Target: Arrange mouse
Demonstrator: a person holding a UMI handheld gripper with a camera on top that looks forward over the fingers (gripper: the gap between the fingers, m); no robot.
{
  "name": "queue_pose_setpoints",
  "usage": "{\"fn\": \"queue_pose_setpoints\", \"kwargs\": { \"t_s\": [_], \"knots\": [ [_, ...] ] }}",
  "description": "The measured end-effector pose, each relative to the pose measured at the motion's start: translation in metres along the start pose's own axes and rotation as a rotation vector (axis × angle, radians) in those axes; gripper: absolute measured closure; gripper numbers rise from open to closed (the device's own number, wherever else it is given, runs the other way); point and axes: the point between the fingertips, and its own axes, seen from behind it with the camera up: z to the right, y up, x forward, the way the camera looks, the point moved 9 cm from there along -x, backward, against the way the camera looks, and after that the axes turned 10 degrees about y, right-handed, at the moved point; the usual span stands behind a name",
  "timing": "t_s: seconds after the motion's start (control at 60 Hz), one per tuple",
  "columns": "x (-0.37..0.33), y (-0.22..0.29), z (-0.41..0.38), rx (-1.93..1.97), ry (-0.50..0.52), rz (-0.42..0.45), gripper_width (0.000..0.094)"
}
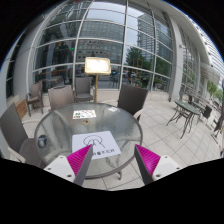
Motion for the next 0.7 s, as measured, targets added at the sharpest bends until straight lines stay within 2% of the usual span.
{"fn": "queue_pose_setpoints", "kwargs": {
  "t_s": [0.017,0.2,0.333,0.517,0.7],
  "knots": [
    [-0.021,0.013,0.006,0.0,0.011,-0.013,0.0092],
    [0.039,-0.082,-0.087,-0.002,0.134,-0.156,0.0095],
    [0.071,-0.122,-0.172,-0.022,0.262,-0.253,0.0095],
    [0.131,-0.129,-0.262,-0.051,0.398,-0.307,0.0079],
    [0.201,-0.1,-0.34,-0.068,0.443,-0.29,0.0078]
  ]
}}
